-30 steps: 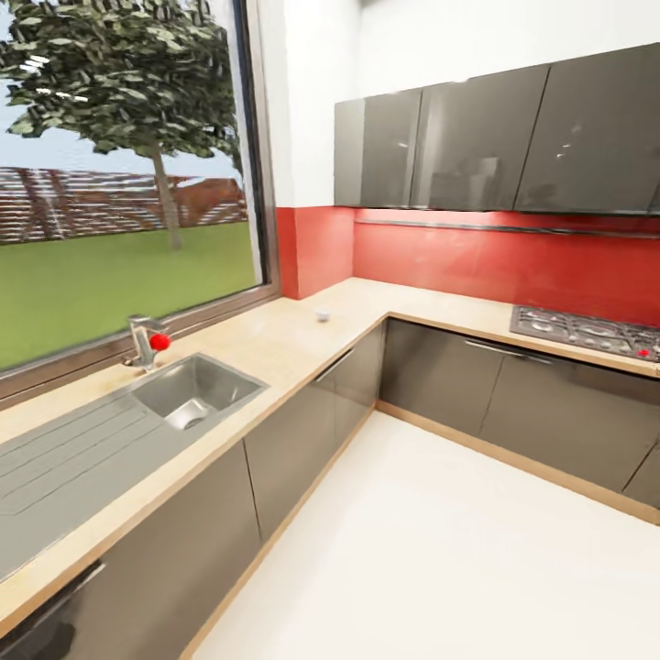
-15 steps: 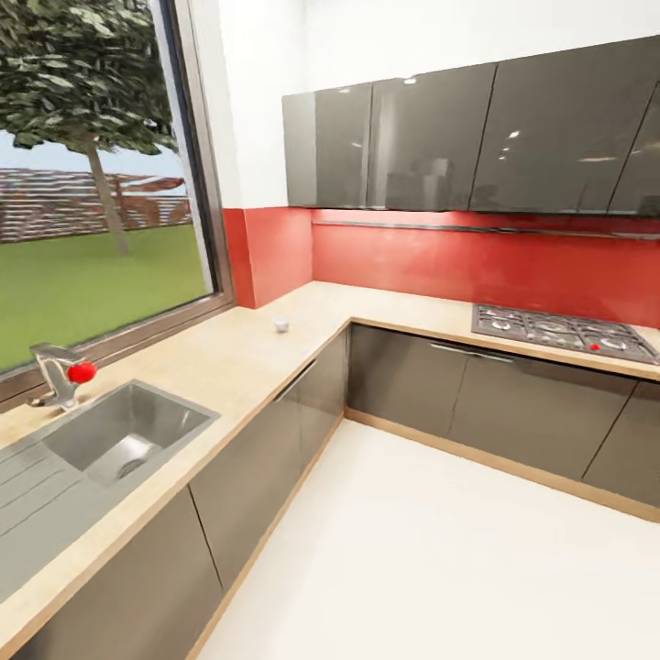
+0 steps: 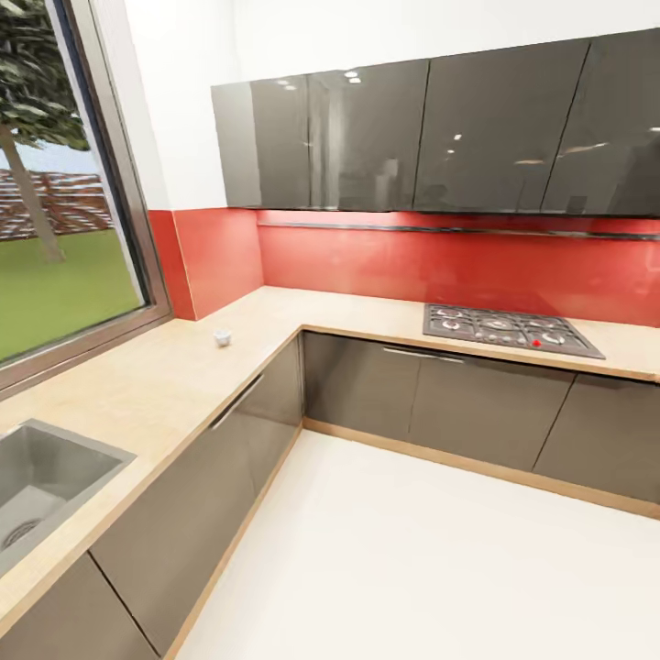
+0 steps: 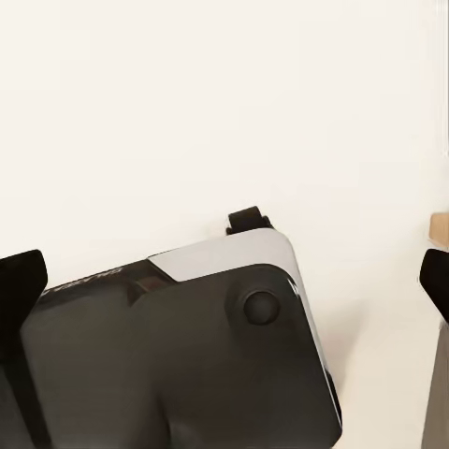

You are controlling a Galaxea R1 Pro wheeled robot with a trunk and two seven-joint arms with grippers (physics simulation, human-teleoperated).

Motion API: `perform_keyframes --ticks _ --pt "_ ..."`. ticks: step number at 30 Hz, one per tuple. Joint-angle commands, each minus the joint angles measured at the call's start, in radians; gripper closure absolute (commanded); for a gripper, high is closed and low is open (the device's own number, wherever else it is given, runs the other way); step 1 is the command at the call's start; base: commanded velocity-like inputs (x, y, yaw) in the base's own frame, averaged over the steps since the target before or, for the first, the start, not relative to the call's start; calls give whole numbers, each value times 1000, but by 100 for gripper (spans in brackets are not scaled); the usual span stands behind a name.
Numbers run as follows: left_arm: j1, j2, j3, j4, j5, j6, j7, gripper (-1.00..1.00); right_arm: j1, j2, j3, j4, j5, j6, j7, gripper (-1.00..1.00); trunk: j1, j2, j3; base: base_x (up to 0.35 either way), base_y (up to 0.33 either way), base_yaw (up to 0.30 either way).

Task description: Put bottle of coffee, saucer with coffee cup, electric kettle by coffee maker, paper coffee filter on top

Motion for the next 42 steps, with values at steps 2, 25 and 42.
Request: perform_keyframes --ticks 2,25,42 --pt "-1 0 8 1 -11 -4 3 -100 0 1 -3 -2 -5 5 -3 -100 1 -2 -2 286 -208 -267" --pt "-1 -1 5 1 -11 -4 3 -100 0 -1 -3 -2 -6 4 -3 -100 1 -2 -2 291 -189 -210" --pt "-1 -1 8 1 -11 -4 3 -100 0 1 -3 -2 -4 -4 -6 -100 1 -2 -2 326 -89 -3"
